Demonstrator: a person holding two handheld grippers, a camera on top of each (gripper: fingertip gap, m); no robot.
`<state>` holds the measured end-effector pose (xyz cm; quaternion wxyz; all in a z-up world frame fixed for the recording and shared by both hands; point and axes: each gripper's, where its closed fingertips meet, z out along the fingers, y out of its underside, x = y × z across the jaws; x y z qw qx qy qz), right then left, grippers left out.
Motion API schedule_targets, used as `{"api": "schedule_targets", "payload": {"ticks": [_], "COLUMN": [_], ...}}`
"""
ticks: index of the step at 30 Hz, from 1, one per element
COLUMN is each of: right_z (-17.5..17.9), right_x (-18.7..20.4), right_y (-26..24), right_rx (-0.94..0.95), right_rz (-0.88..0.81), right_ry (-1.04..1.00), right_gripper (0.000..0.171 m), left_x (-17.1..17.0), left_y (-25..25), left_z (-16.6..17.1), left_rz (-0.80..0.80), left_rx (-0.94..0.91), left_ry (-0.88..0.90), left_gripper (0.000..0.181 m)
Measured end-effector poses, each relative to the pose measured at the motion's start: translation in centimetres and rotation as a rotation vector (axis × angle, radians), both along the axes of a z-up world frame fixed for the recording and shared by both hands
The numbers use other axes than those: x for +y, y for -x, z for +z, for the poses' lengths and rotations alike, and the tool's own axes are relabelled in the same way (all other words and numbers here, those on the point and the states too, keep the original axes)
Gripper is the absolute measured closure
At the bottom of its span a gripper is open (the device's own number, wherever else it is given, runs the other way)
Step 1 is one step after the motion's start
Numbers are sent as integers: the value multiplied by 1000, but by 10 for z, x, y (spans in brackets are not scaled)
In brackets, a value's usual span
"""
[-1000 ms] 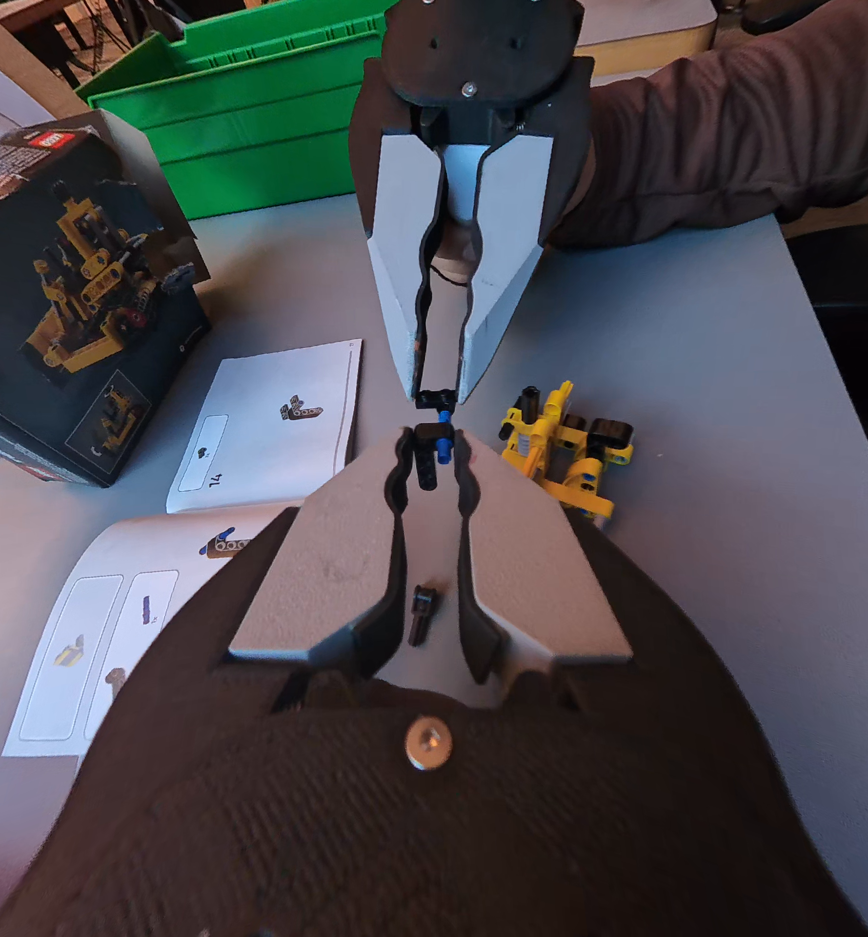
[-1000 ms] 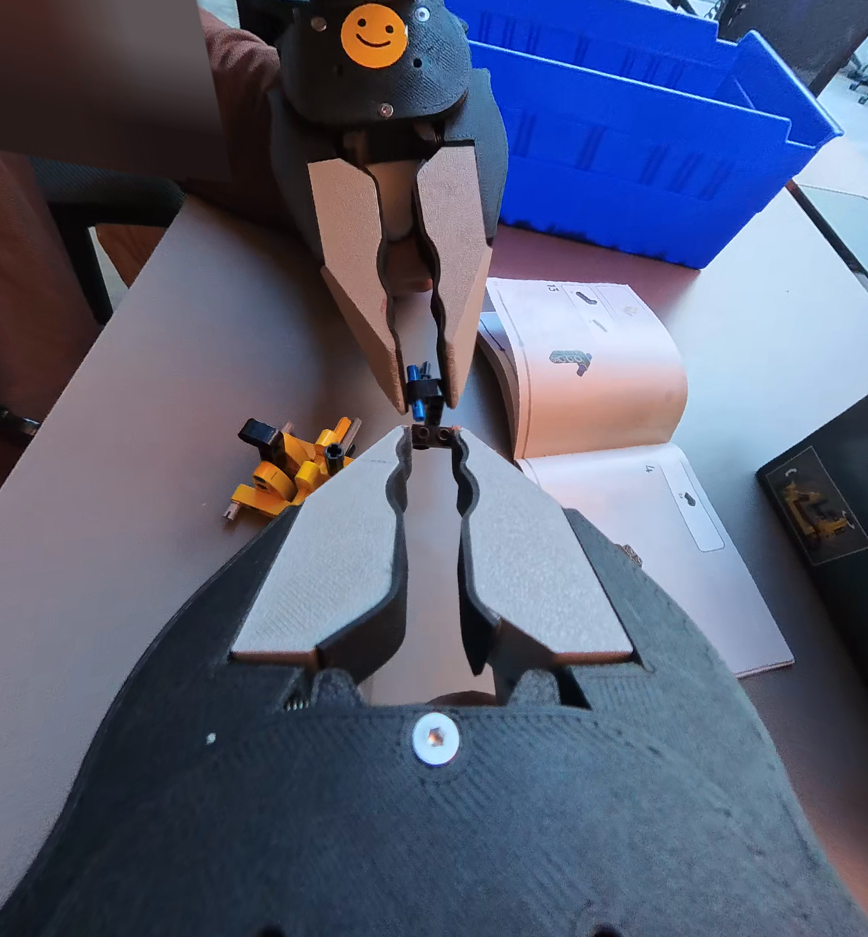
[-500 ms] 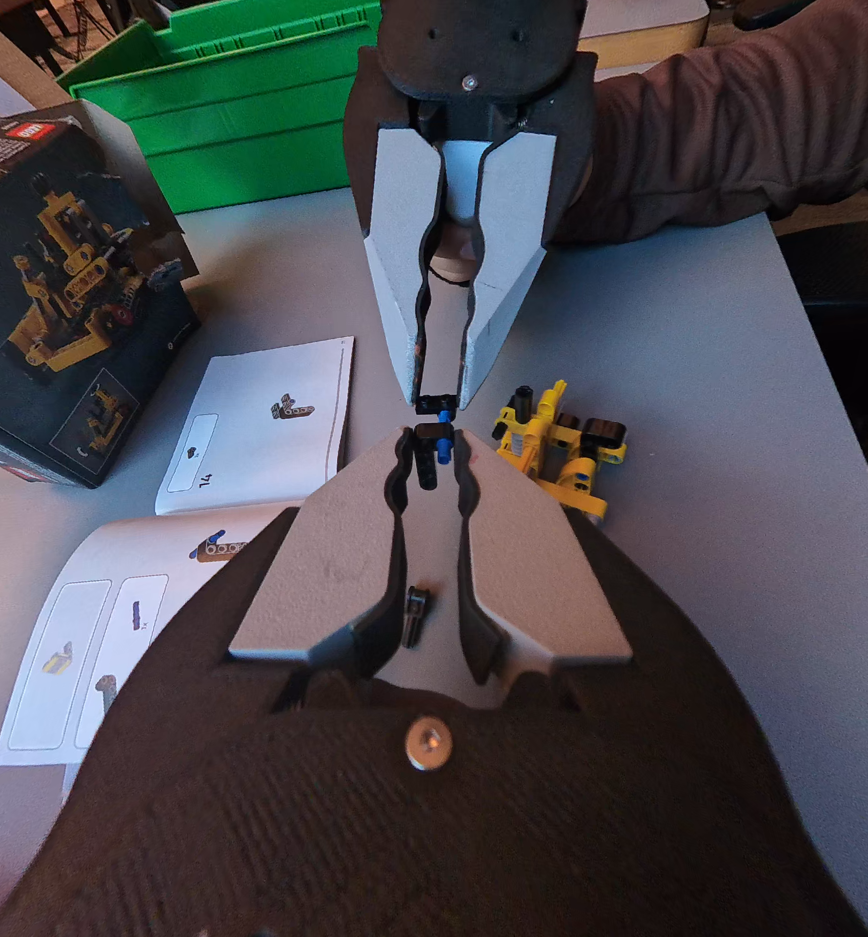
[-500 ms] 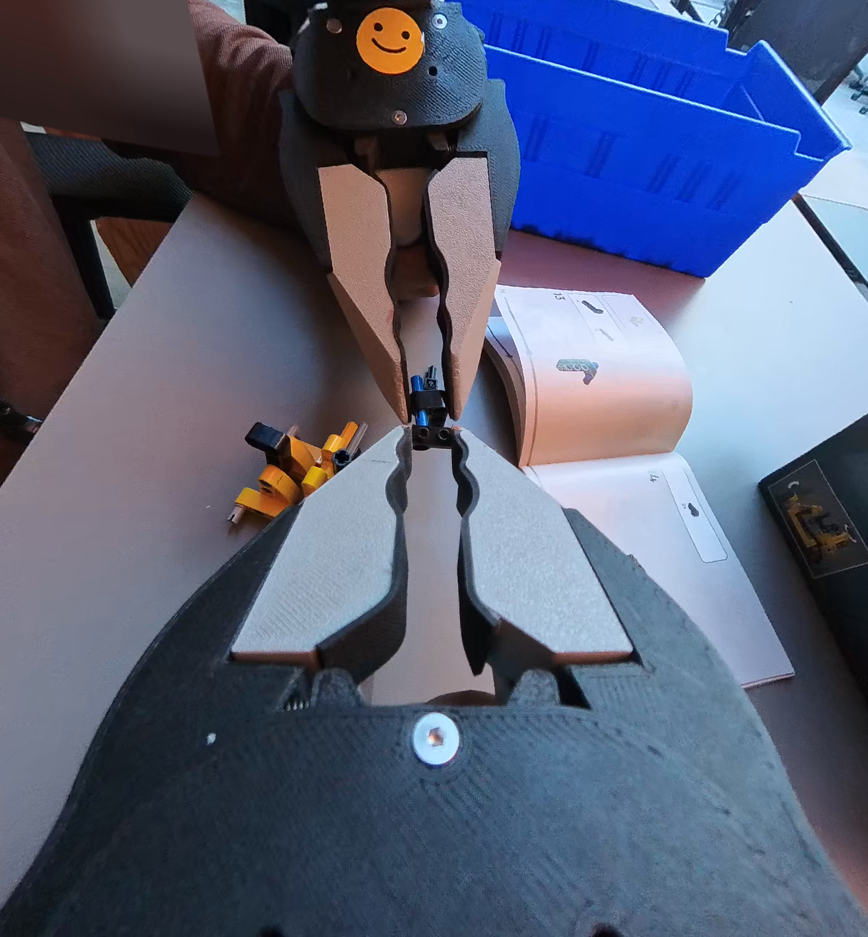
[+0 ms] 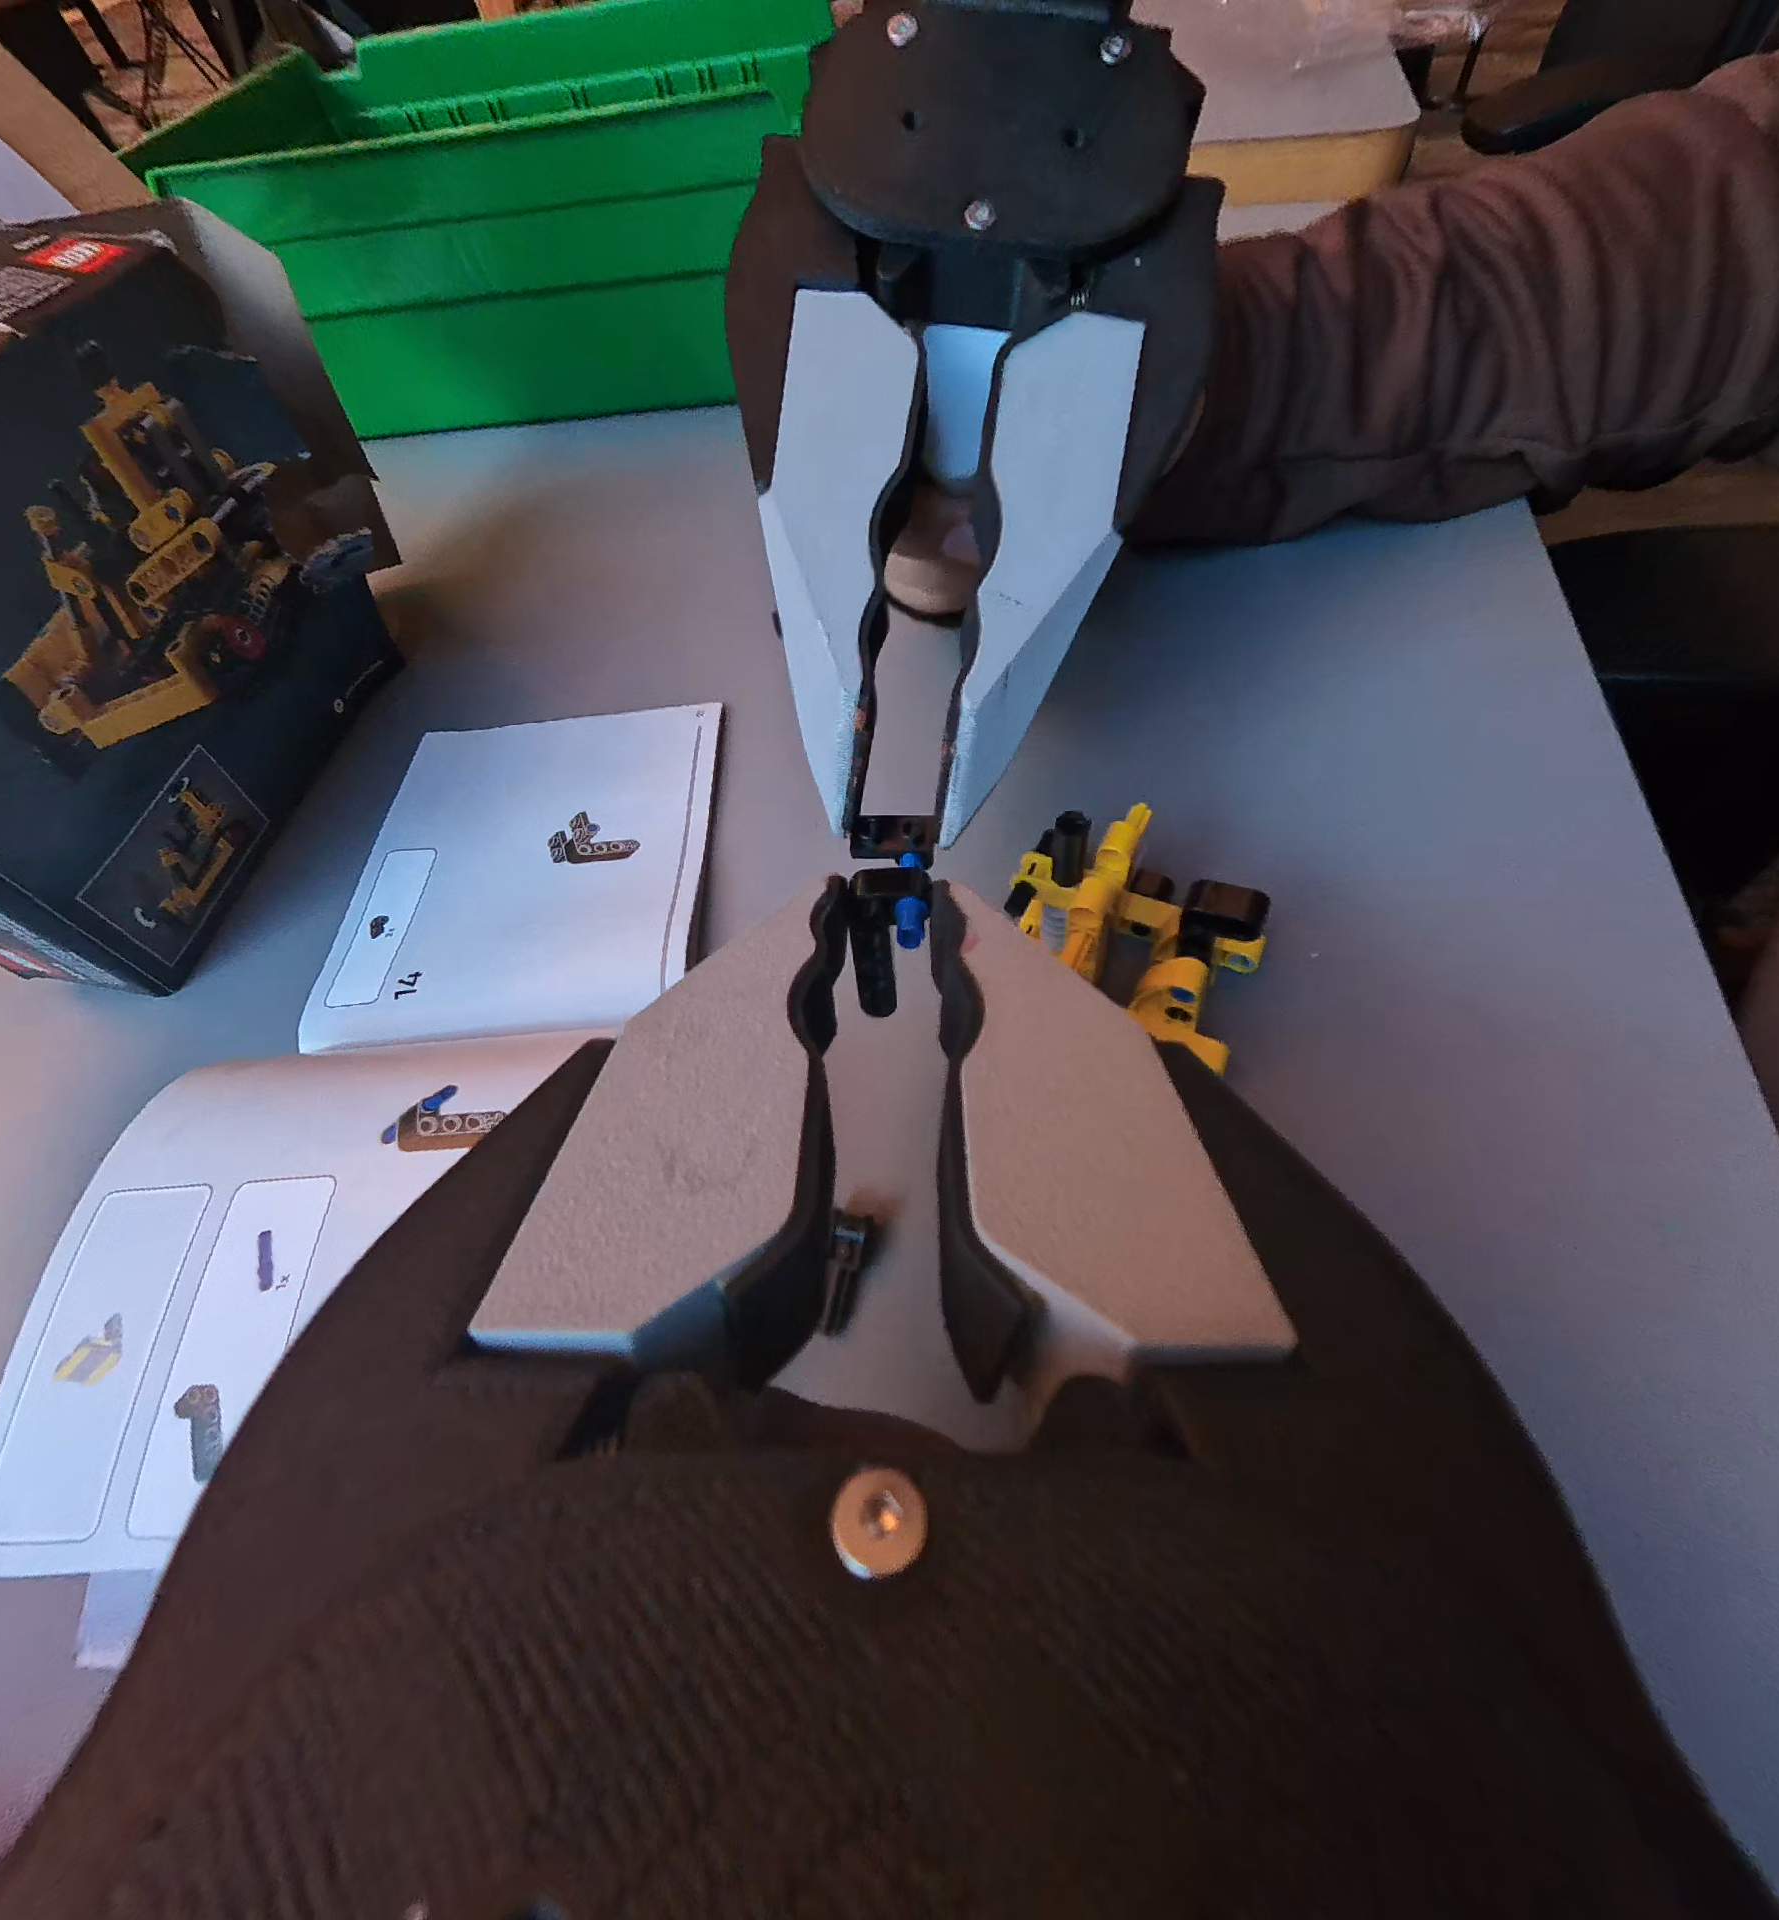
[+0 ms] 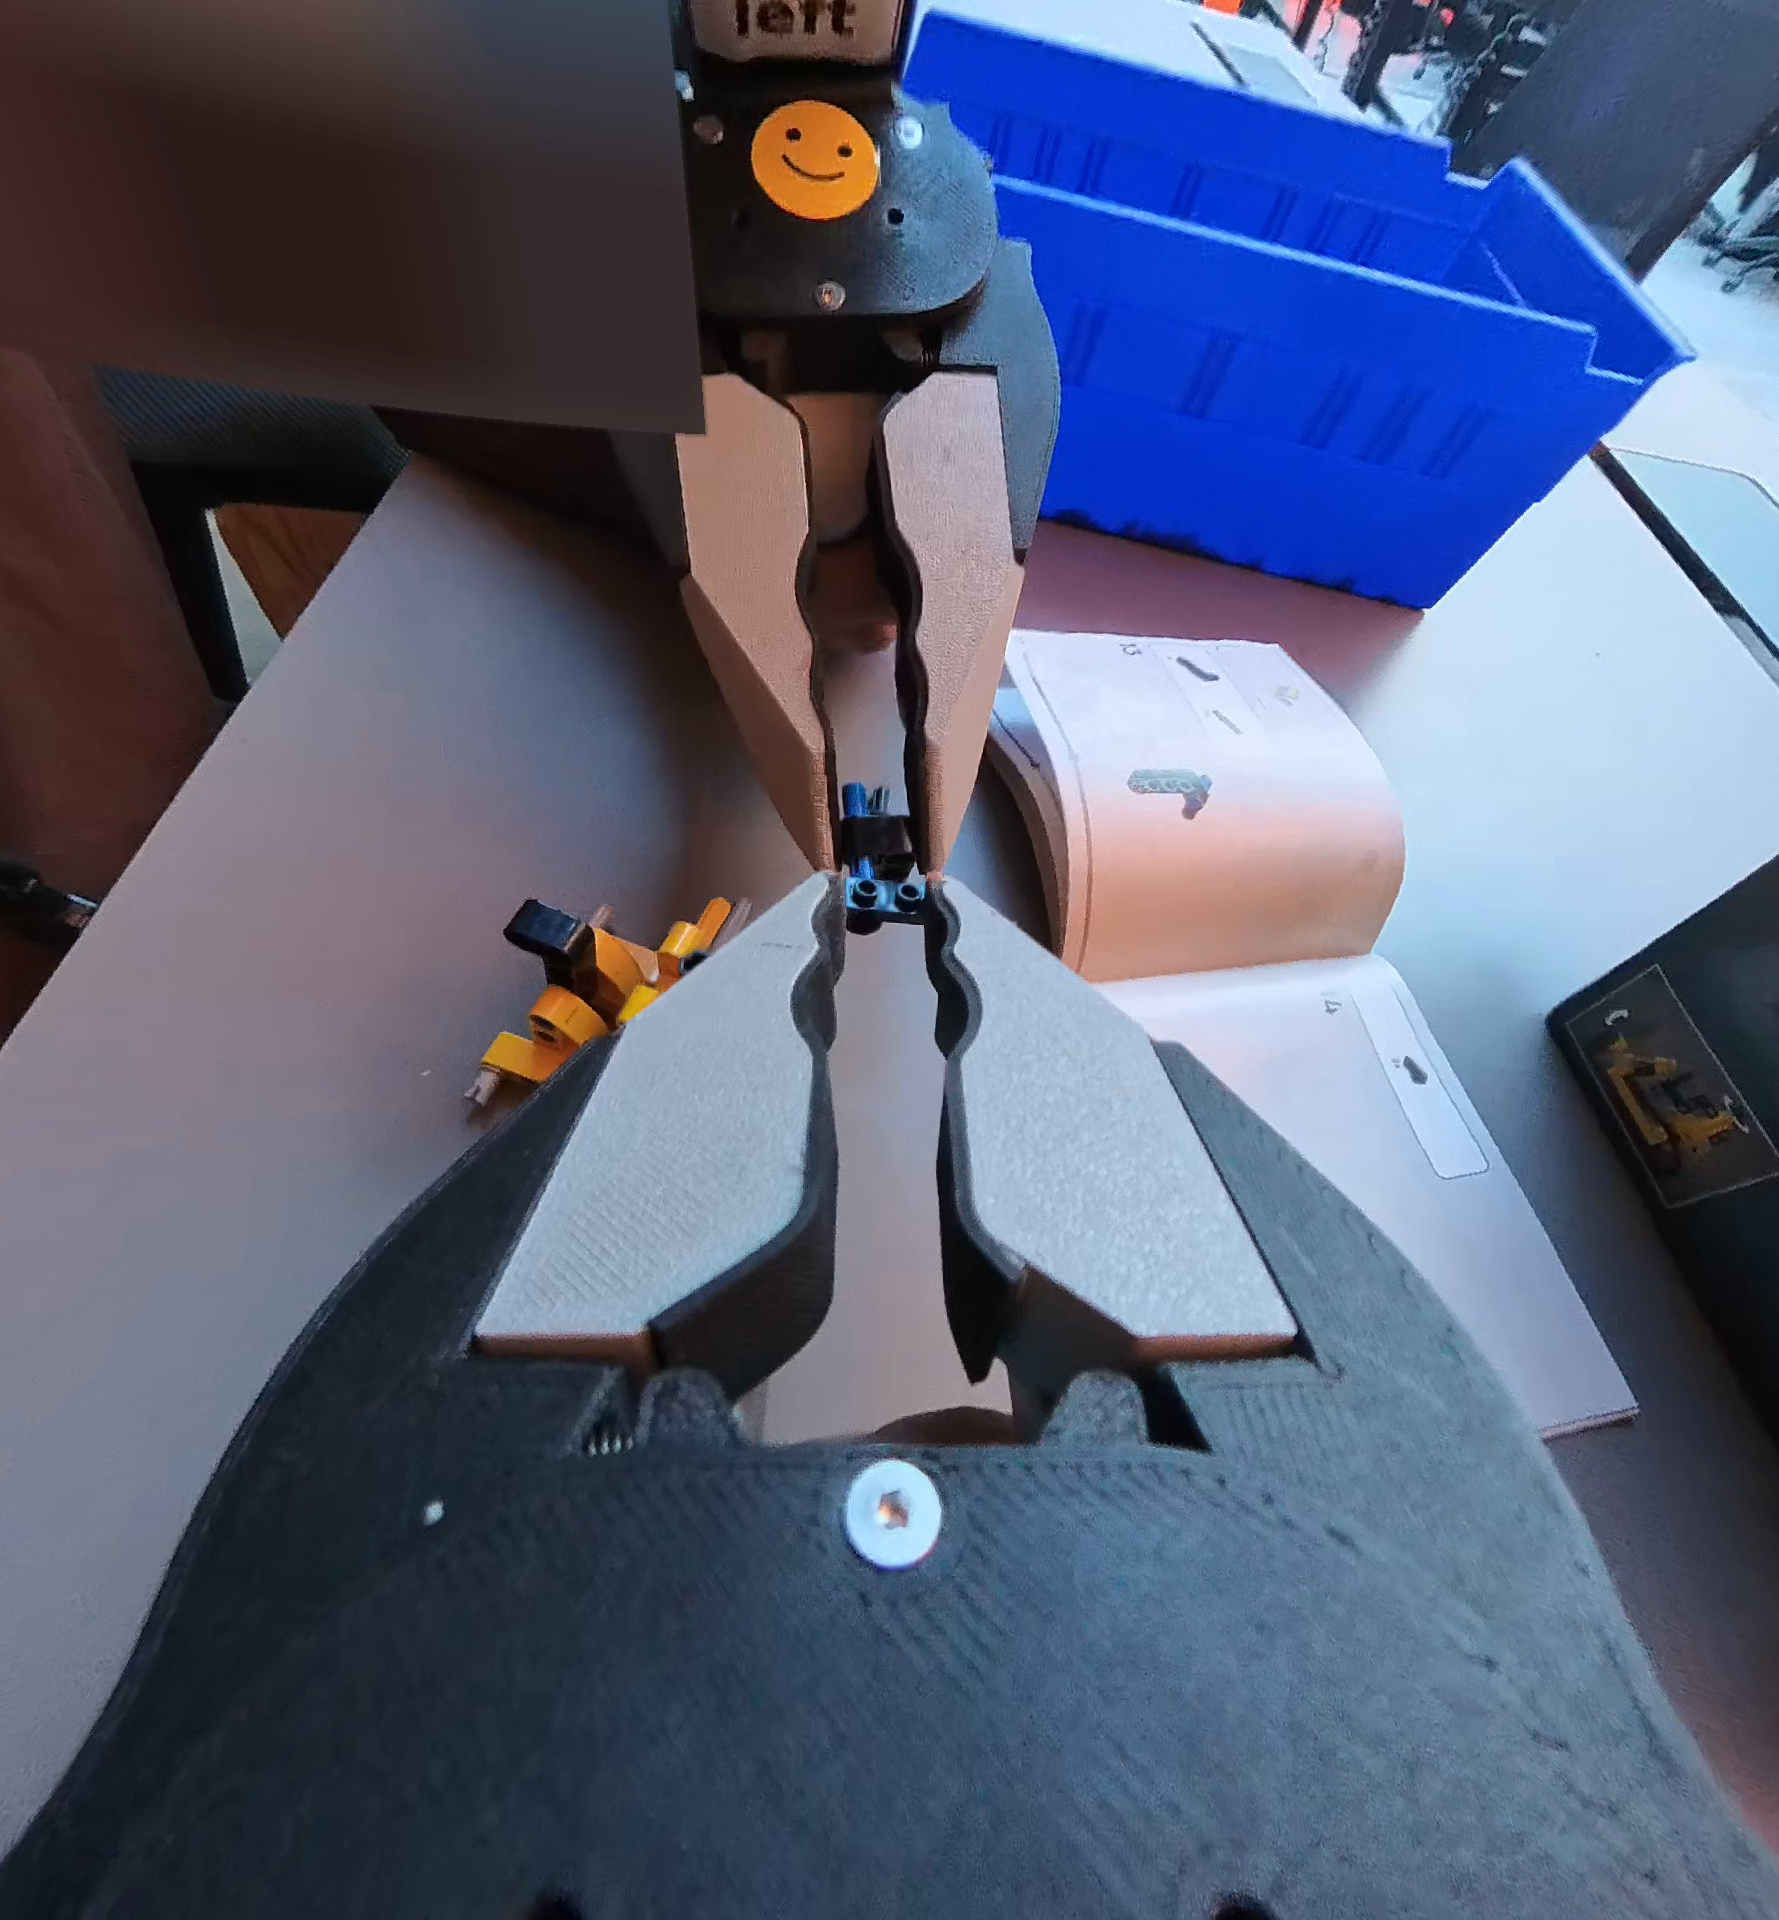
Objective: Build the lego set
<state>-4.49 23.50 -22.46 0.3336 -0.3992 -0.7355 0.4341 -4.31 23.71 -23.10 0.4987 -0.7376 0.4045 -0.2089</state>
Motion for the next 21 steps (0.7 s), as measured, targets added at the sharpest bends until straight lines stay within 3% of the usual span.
{"api": "schedule_targets", "payload": {"ticks": [10, 17, 18, 21], "right_z": [32, 40, 41, 34], "right_x": [0, -2, -4, -10], "right_y": [-4, -3, -3, 0], "right_rx": [114, 146, 147, 127], "right_rz": [33, 51, 62, 75], "right_ry": [231, 309, 319, 284], "right_gripper": [160, 162, 171, 171], "left_x": [0, -1, -2, -5], "left_y": [-4, -6, -8, -17], "left_z": [31, 36, 34, 28], "left_rz": [-17, -15, -18, -40], "left_rx": [-239, -270, -270, -239], "left_ry": [-18, -21, -14, -7], "left_gripper": [169, 169, 169, 169]}}
